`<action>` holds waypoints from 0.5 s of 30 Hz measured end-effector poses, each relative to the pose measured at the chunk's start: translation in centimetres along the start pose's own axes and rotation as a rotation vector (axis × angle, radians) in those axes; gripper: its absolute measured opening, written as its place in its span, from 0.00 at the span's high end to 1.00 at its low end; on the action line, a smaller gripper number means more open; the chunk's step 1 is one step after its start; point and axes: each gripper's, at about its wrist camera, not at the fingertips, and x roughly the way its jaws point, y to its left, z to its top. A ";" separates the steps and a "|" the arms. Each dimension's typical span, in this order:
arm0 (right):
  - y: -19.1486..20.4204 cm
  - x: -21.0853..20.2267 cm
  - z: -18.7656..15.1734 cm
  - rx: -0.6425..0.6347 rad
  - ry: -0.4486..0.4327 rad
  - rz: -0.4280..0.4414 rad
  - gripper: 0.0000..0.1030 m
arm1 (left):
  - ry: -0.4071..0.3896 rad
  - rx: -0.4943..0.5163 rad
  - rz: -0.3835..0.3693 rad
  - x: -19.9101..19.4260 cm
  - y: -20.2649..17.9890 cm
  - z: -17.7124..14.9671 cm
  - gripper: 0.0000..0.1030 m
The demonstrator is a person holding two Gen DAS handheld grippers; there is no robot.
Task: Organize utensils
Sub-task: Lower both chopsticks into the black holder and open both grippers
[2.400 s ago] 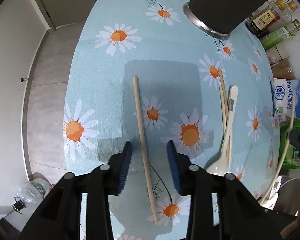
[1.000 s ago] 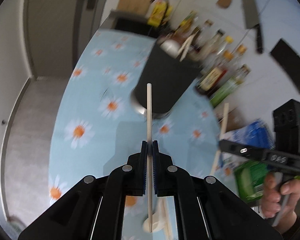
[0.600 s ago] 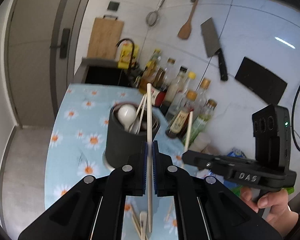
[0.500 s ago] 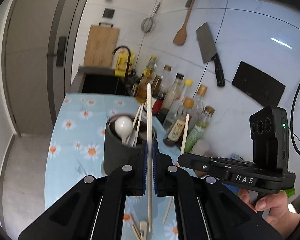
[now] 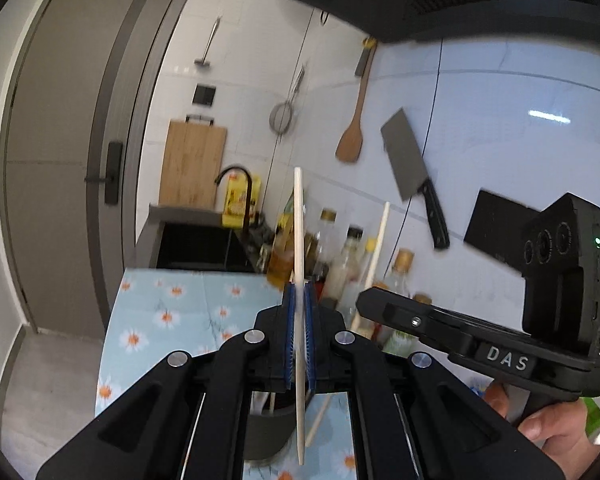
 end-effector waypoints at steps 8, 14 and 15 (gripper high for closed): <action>-1.1 1.9 2.4 0.003 -0.044 -0.042 0.94 | -0.080 -0.007 0.012 2.3 1.2 1.2 0.96; -2.2 3.7 2.7 0.017 -0.035 -0.059 0.94 | -0.087 -0.006 0.023 4.1 1.9 1.0 0.96; -2.3 4.0 2.7 0.019 -0.032 -0.062 0.94 | -0.086 -0.004 0.028 4.4 2.1 1.0 0.96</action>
